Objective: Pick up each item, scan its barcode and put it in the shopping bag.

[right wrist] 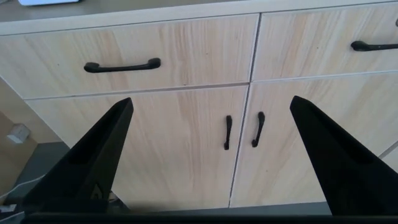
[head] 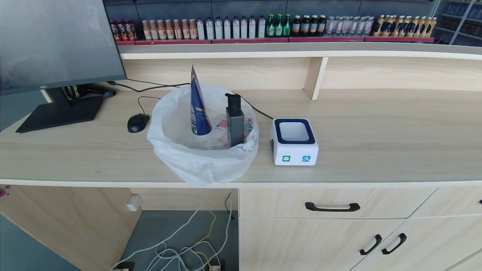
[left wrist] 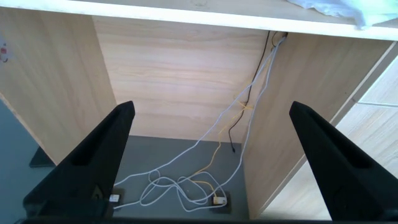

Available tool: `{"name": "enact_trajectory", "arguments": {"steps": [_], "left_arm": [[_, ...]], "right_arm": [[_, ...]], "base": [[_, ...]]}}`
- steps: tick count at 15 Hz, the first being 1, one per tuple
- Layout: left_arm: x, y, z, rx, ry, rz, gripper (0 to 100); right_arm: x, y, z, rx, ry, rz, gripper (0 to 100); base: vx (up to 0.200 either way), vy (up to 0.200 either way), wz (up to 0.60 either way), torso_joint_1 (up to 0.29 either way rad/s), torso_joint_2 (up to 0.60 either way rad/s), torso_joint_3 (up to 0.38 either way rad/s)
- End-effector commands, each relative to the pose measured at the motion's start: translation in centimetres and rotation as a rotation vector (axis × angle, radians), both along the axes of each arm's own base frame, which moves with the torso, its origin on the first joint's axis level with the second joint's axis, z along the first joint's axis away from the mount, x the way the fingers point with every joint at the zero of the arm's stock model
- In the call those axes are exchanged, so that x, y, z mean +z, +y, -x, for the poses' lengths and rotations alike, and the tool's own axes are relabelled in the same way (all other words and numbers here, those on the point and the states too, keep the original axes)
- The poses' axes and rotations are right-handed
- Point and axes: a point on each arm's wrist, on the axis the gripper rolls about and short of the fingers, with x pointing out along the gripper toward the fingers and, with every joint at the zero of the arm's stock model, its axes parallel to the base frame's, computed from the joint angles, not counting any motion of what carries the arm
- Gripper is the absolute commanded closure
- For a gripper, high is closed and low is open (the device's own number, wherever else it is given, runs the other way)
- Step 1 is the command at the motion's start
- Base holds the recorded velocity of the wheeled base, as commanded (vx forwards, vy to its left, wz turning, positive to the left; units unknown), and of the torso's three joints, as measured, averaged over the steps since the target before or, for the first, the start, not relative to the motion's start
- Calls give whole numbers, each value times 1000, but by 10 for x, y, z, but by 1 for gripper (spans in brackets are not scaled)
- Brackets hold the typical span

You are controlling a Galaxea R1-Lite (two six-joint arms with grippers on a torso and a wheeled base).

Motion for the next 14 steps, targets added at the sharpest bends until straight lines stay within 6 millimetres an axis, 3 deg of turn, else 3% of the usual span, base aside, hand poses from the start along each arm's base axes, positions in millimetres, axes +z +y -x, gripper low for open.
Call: {"name": "enact_trajectory", "arguments": {"steps": [1, 4, 14], "left_arm": [[0, 0, 0, 0, 0, 0, 0], [0, 0, 0, 0, 0, 0, 0], [0, 0, 0, 0, 0, 2, 0]], "right_arm": [[0, 0, 0, 0, 2, 0, 0], [0, 0, 0, 0, 2, 2, 0], [0, 0, 0, 0, 2, 0, 0]], "base": [[0, -200, 0, 2, 2, 7], [0, -200, 0, 6, 1, 4], [0, 0, 0, 0, 0, 0]]}}
